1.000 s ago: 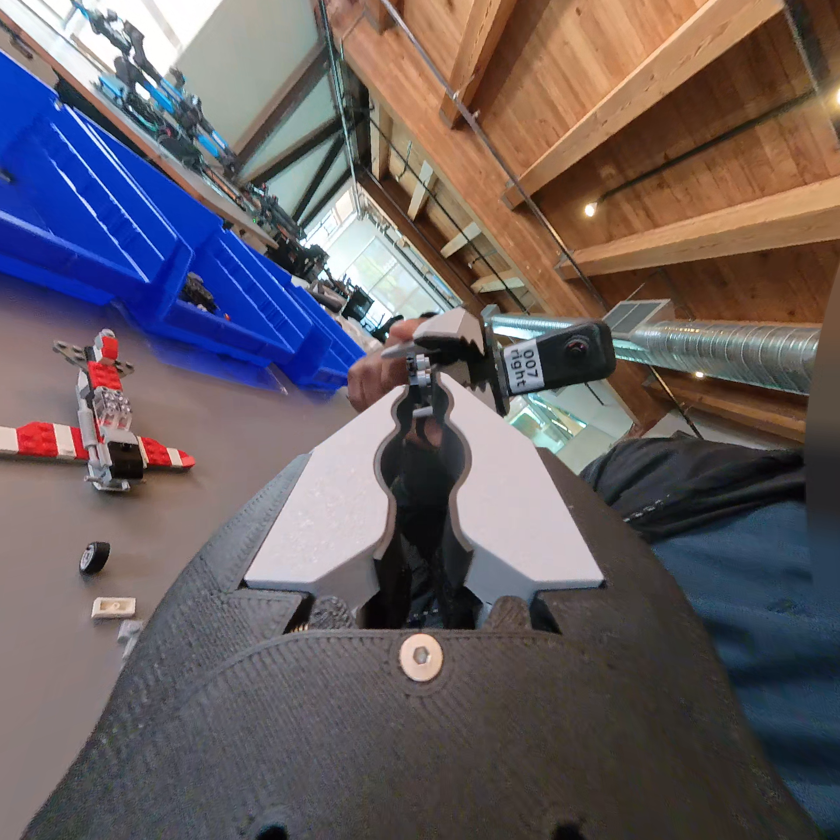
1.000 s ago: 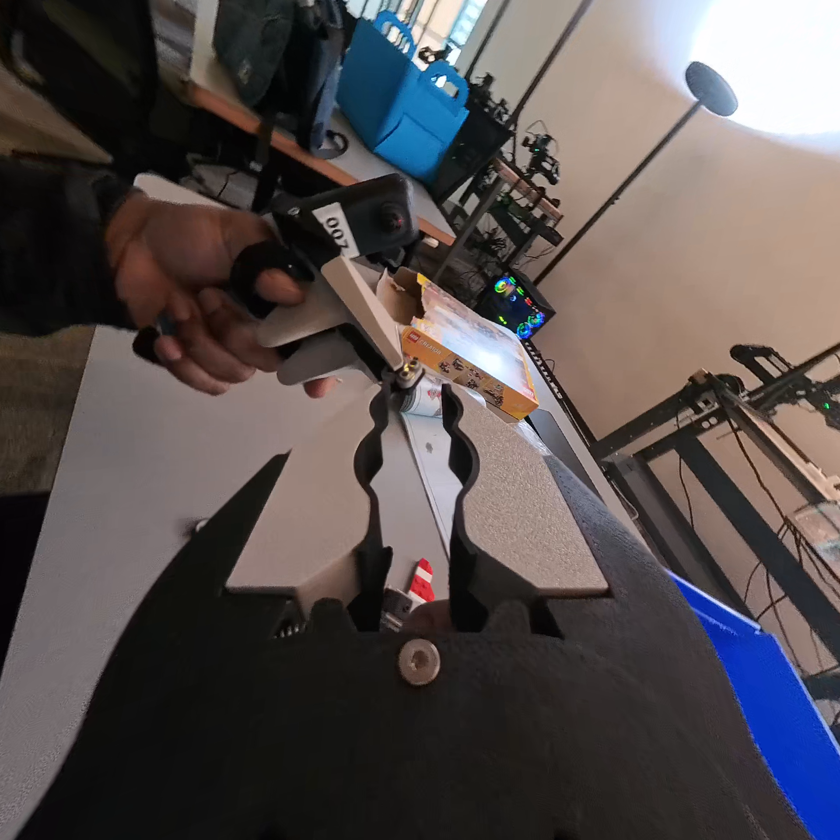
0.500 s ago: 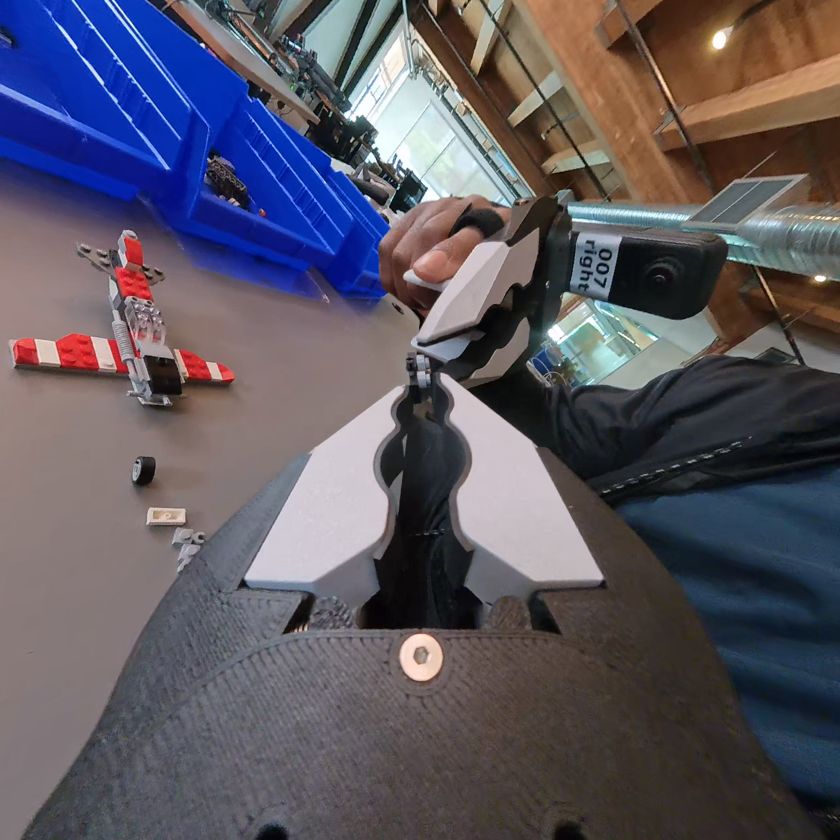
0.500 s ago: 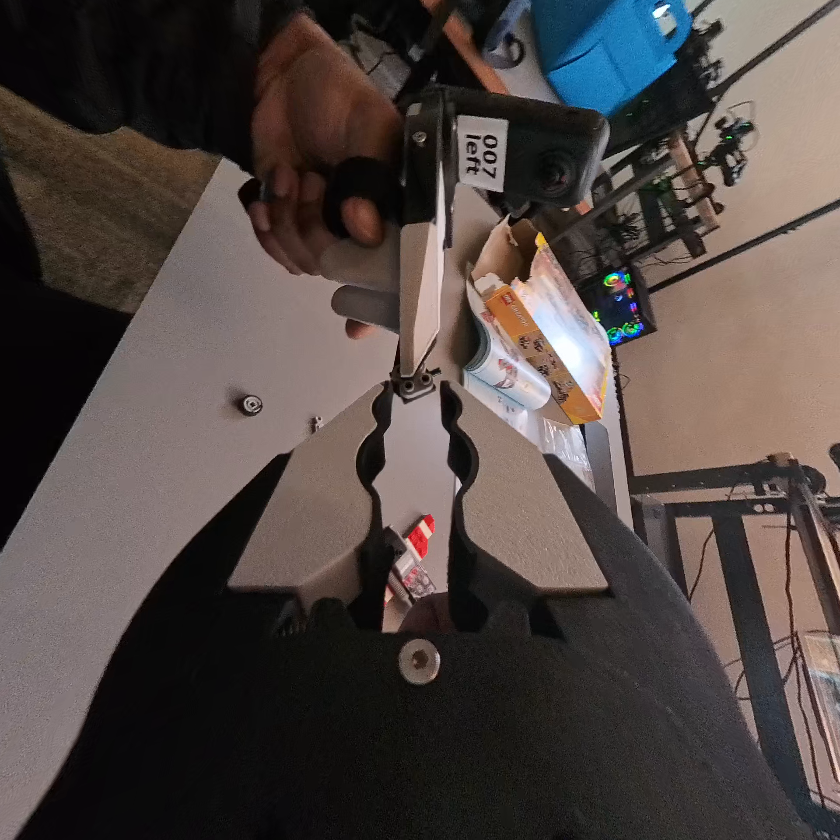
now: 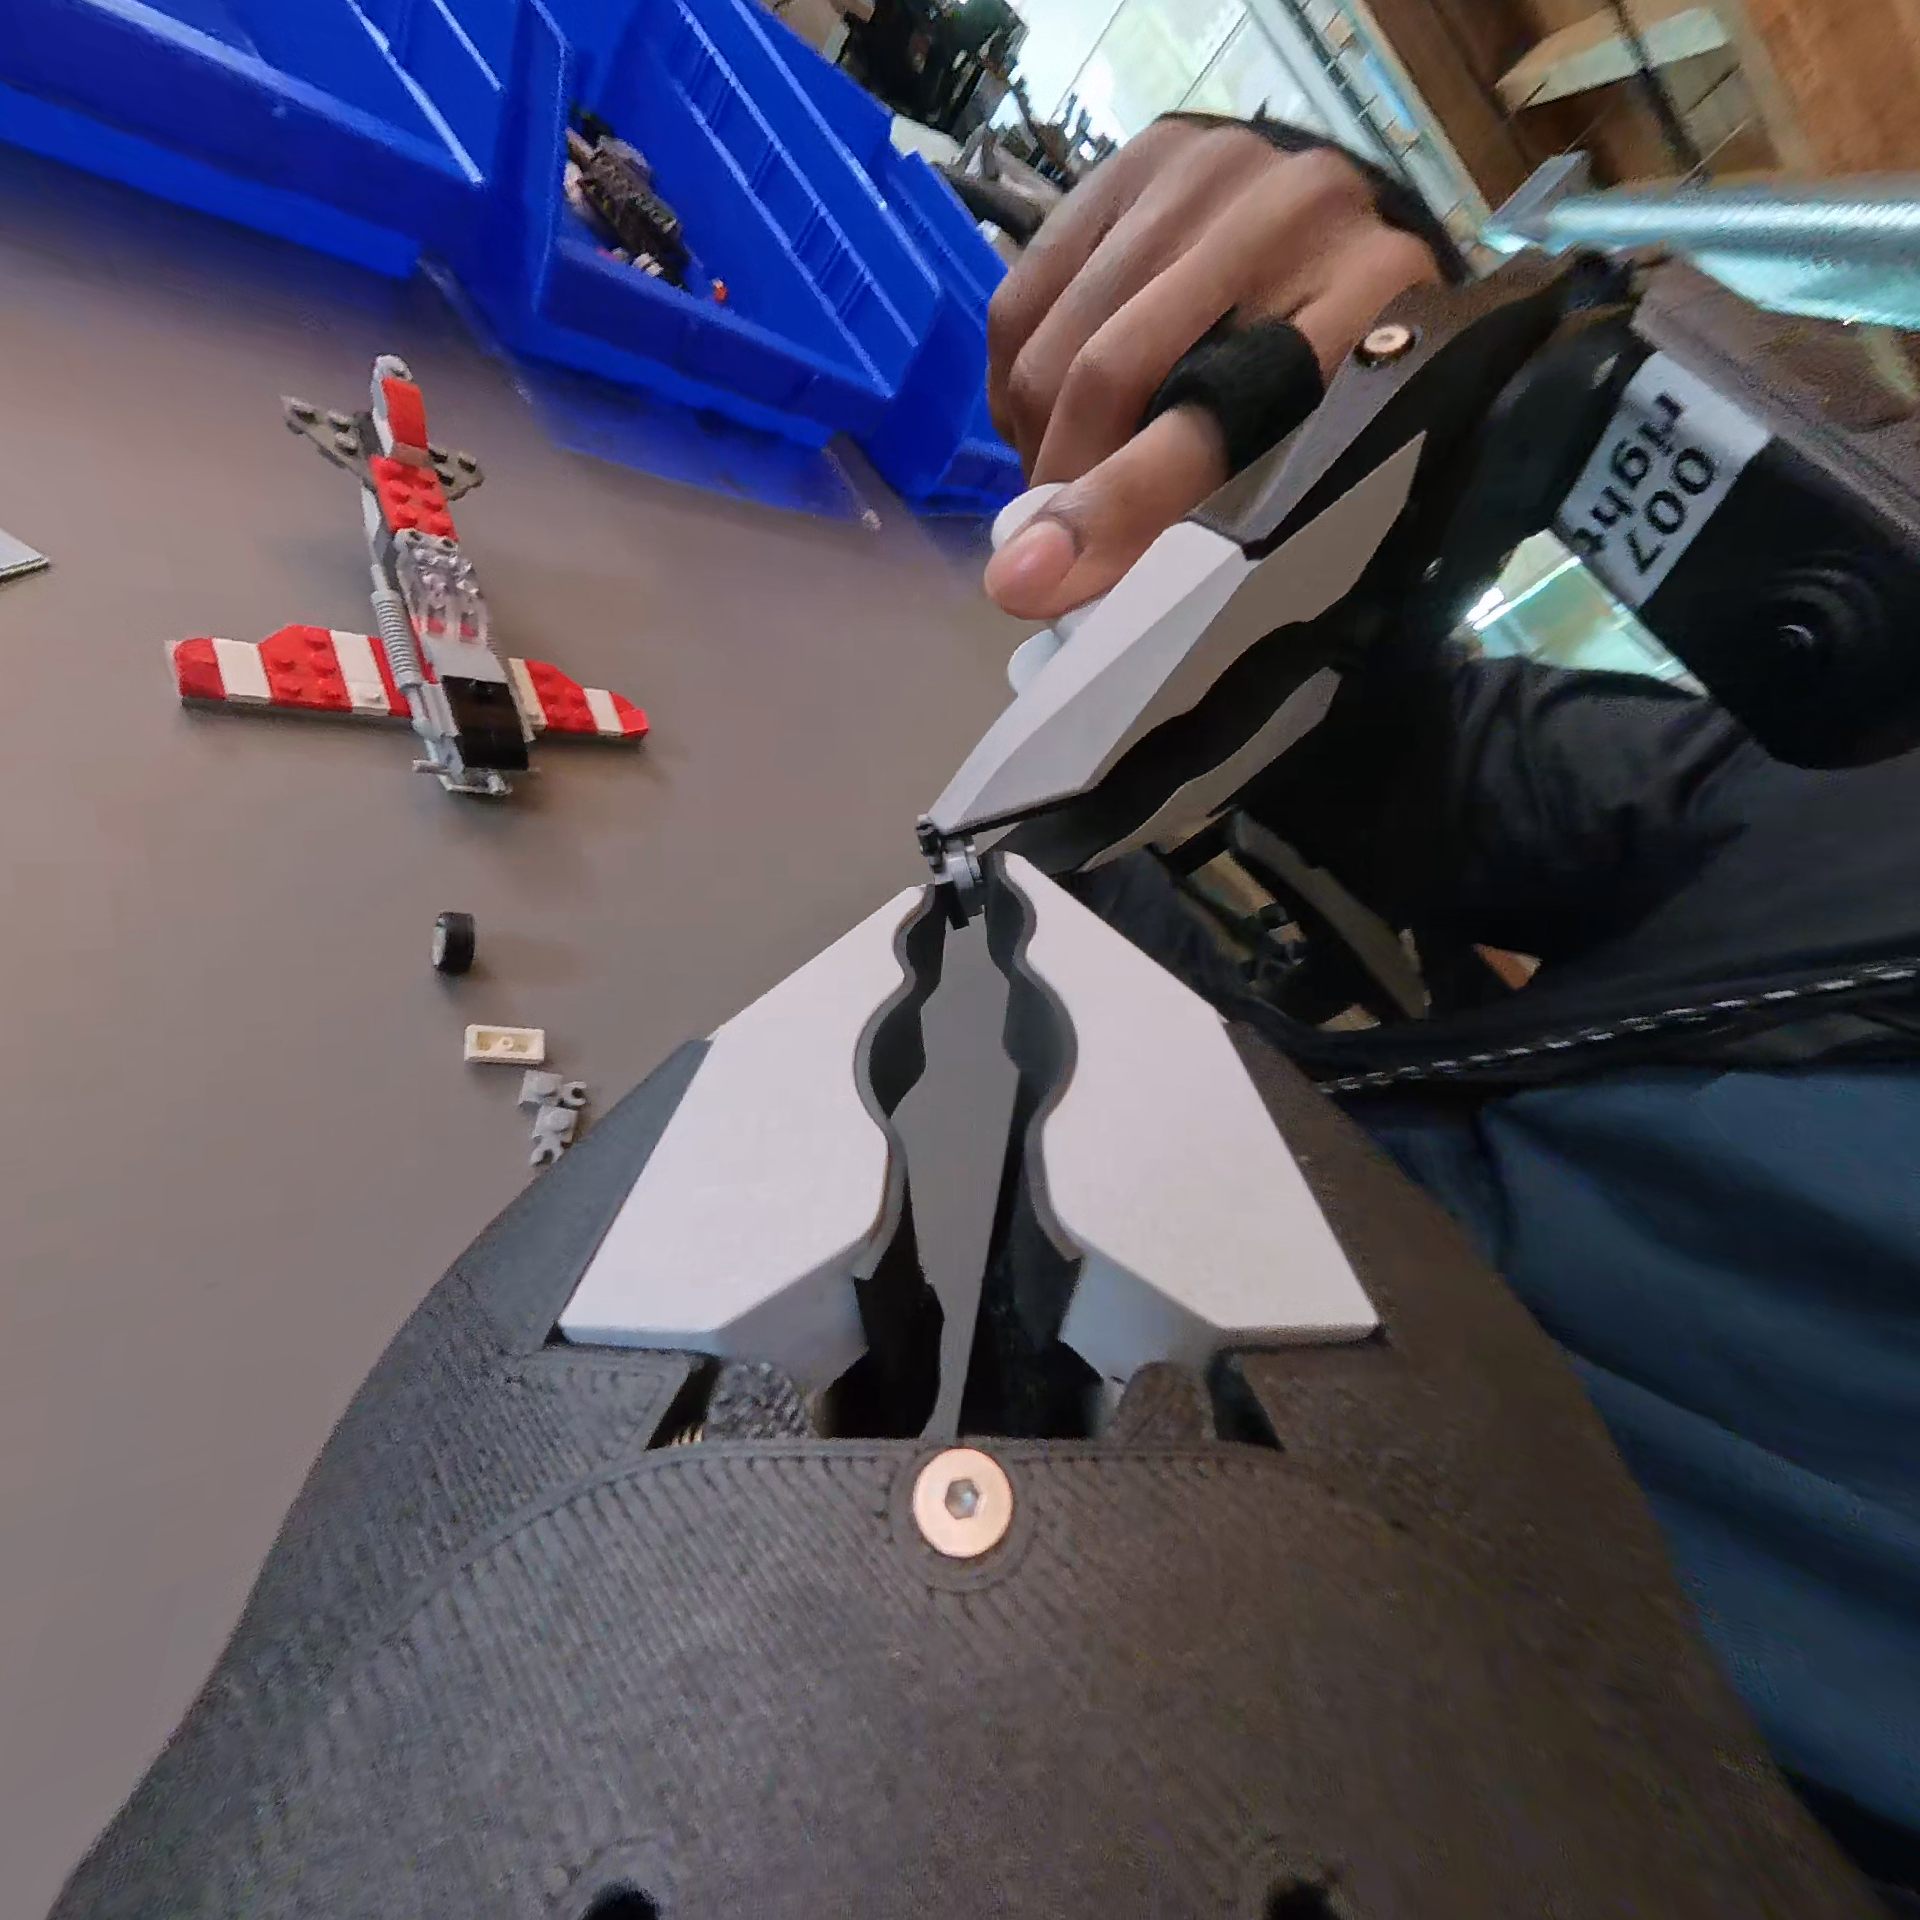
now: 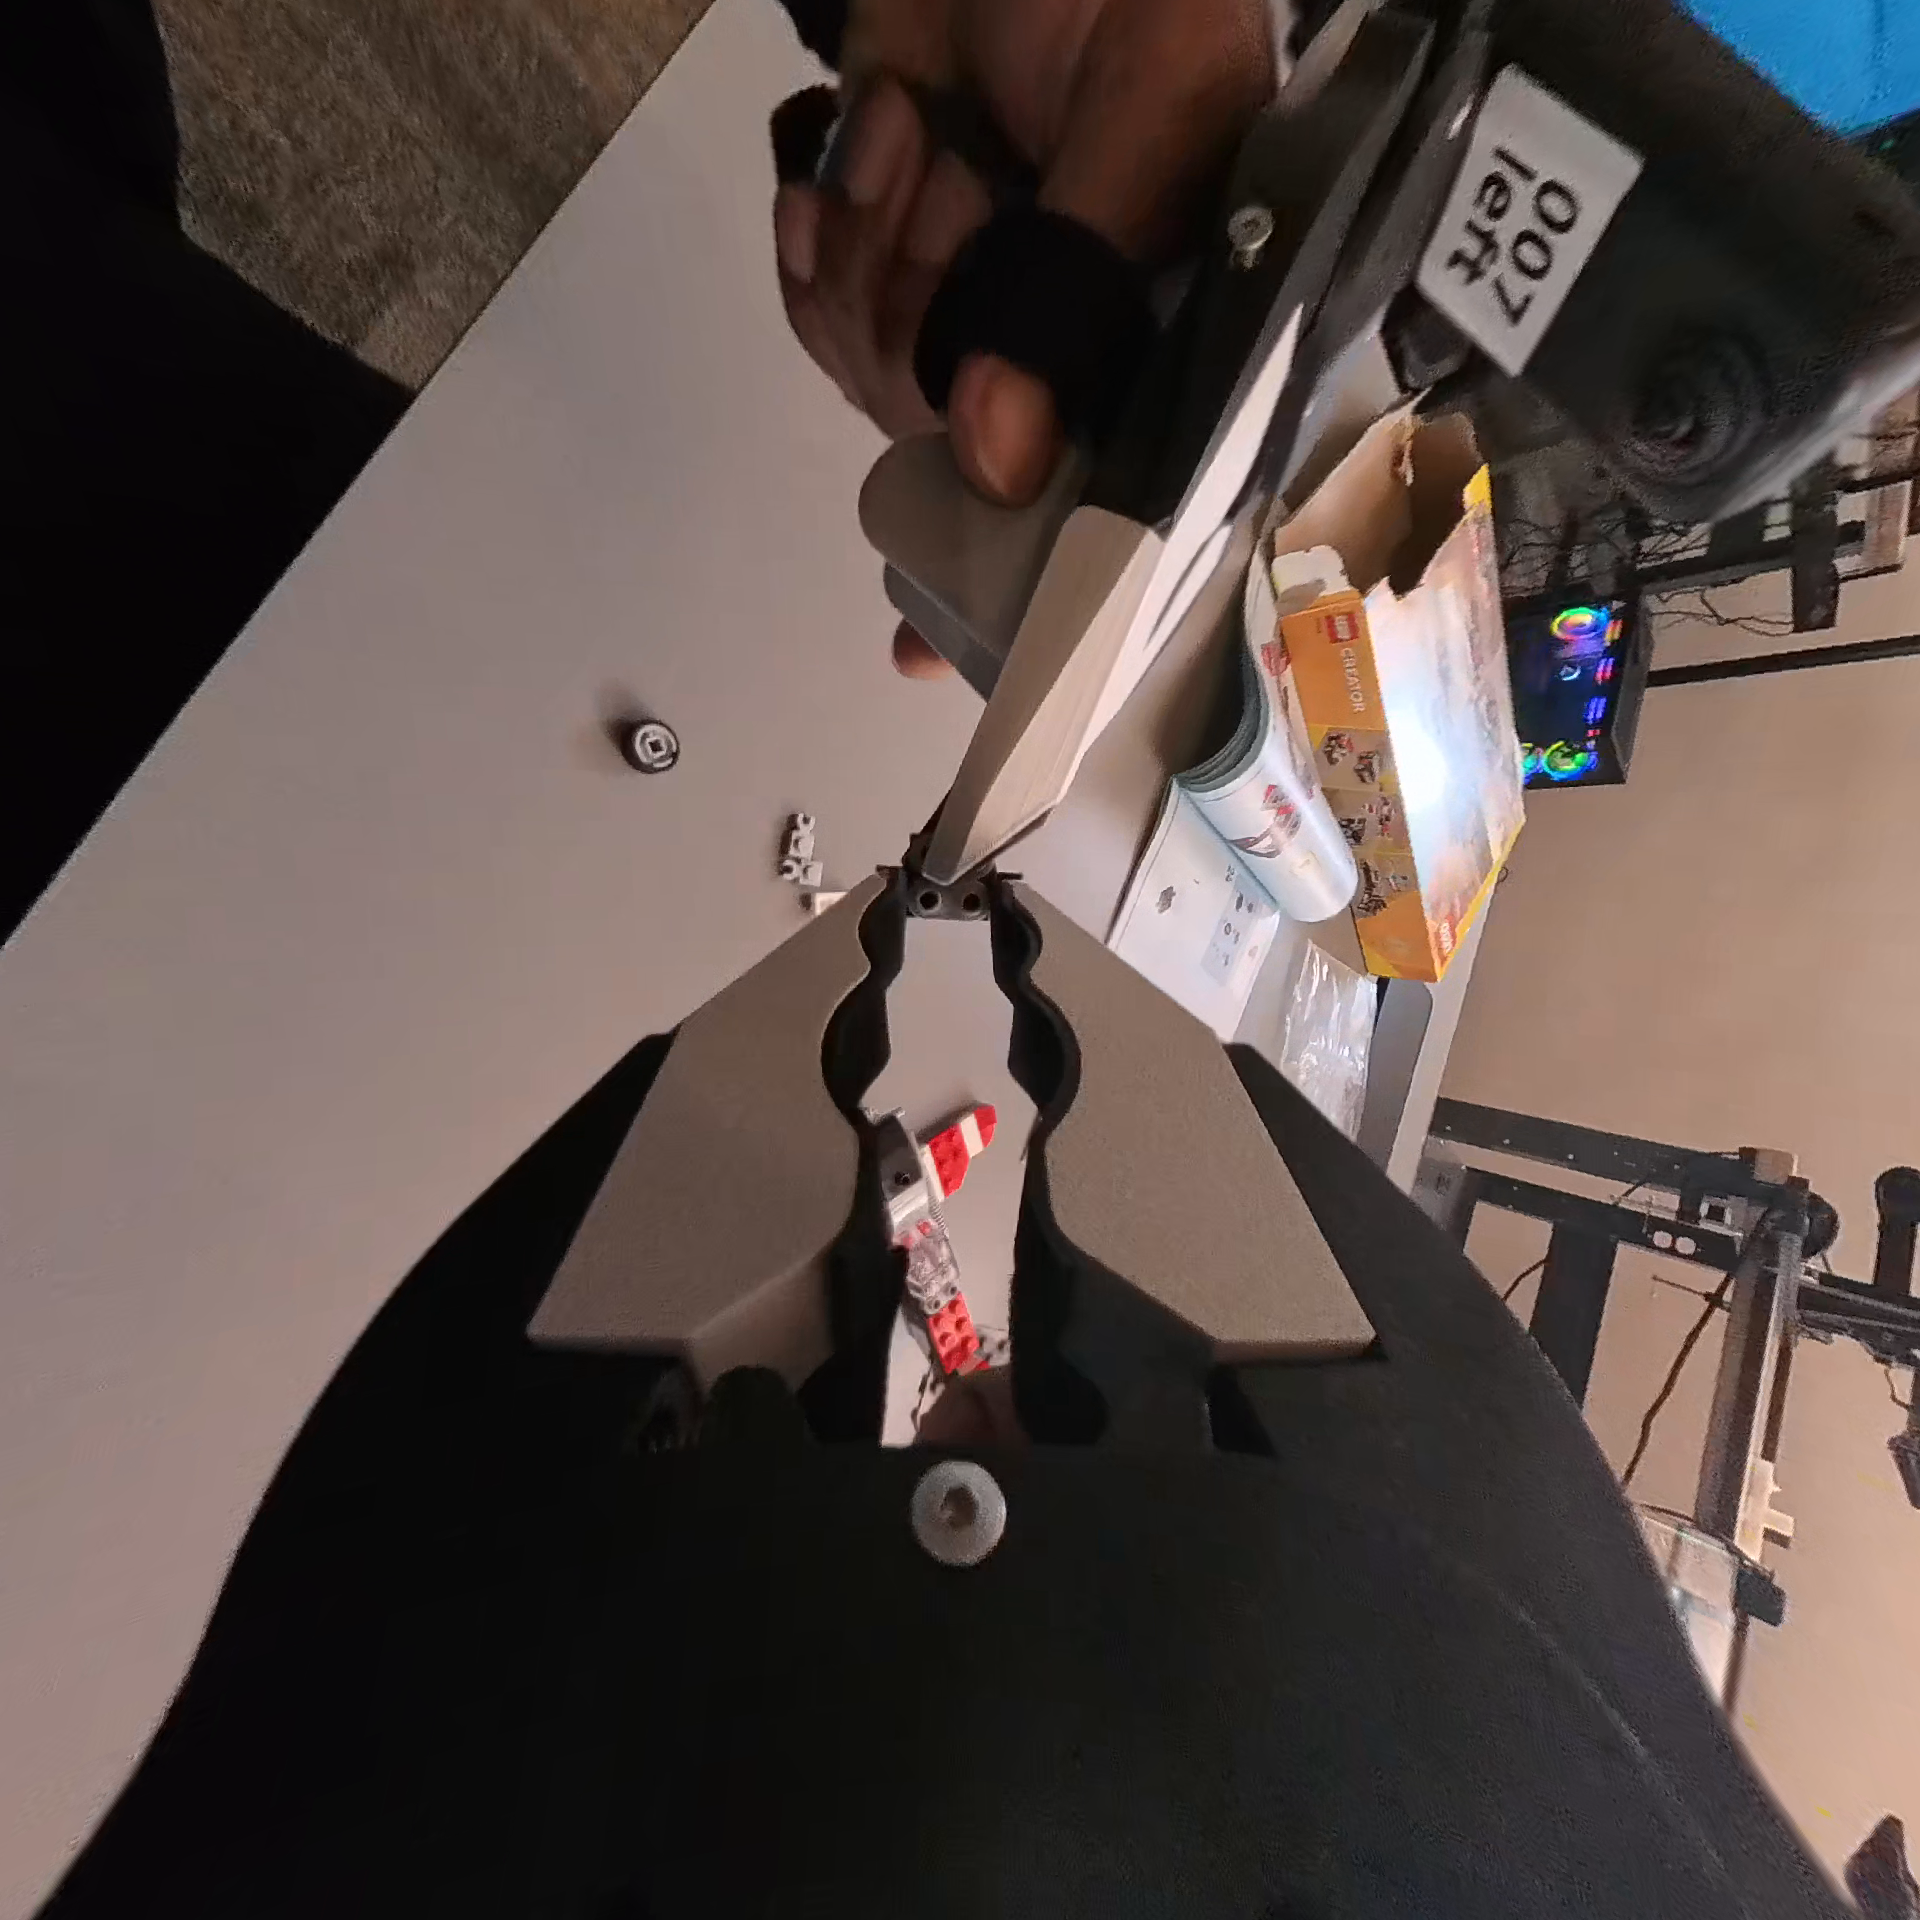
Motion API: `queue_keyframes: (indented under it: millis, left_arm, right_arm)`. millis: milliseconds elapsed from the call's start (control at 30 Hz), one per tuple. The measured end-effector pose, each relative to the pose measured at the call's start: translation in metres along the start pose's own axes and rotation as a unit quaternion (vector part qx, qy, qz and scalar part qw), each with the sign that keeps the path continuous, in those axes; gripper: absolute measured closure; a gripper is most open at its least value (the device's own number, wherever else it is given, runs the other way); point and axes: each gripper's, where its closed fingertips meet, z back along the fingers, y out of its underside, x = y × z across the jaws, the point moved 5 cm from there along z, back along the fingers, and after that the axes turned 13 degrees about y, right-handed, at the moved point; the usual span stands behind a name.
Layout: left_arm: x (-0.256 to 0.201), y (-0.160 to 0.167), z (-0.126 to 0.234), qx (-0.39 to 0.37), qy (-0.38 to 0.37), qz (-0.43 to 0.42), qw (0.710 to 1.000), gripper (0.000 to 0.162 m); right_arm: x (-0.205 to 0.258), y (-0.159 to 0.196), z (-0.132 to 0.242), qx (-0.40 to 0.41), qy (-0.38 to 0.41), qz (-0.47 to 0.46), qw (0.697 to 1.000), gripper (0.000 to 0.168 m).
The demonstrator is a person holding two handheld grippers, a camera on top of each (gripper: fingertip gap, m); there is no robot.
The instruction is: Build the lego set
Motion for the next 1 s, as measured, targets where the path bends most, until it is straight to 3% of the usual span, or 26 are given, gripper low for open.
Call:
queue_keyframes:
  millis: [533,767,1000]
  left_arm:
    - [-0.003,-0.004,-0.008,0.013,-0.007,-0.063,0.998,0.153]
    - [0.014,-0.006,-0.004,-0.040,-0.018,0.021,0.999,0.152]
    - [0.018,-0.021,0.002,-0.131,0.006,0.077,0.988,0.151]
  right_arm:
    - [-0.001,0.012,0.007,-0.061,-0.034,-0.137,0.988,0.153]
    - [0.002,0.018,-0.004,-0.003,0.069,-0.043,0.997,0.153]
    - [-0.009,0.017,-0.005,0.042,0.165,0.002,0.985,0.153]
